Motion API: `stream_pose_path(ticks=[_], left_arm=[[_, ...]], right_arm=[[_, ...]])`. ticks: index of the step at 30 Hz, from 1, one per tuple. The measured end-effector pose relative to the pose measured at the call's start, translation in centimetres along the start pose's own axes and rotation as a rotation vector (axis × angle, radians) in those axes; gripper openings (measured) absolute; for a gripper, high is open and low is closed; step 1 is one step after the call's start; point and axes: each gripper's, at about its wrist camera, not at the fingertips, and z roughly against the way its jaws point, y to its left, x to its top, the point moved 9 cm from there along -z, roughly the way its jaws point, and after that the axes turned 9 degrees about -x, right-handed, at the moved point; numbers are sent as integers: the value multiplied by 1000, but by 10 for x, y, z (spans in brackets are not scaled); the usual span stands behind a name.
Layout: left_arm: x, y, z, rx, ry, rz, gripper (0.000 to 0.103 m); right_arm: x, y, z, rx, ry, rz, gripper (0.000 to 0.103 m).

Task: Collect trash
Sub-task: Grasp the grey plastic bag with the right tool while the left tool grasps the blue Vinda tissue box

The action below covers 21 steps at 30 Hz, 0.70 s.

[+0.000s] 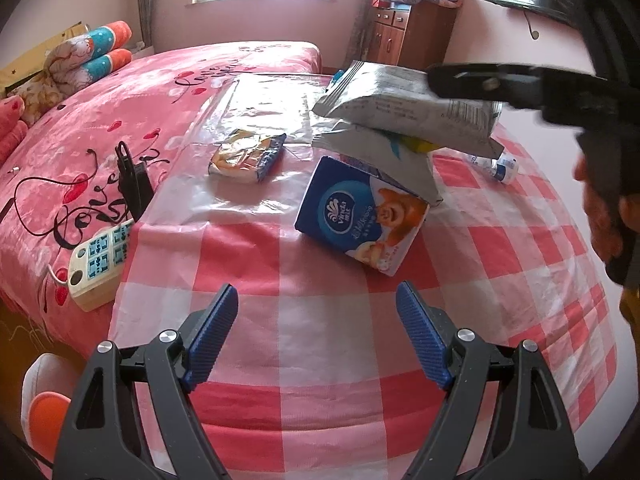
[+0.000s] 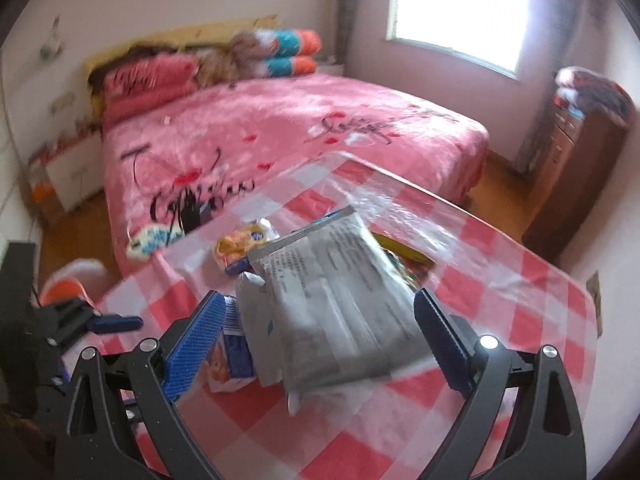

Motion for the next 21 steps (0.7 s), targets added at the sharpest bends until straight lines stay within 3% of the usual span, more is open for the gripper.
stream_pose_path(ticks=[6,14,21], left_arm=[[-3,1,-3,-15,9,1,82],[1,2,-14,-39,21,15,82],[7,-8,-18,-131,27,78,82]], right_arm=[[-7,11,-34,-84,72,165,95],[-24,-17,-50,-41,132,22,95],[-52,-49,-42,26,118,-193,57]])
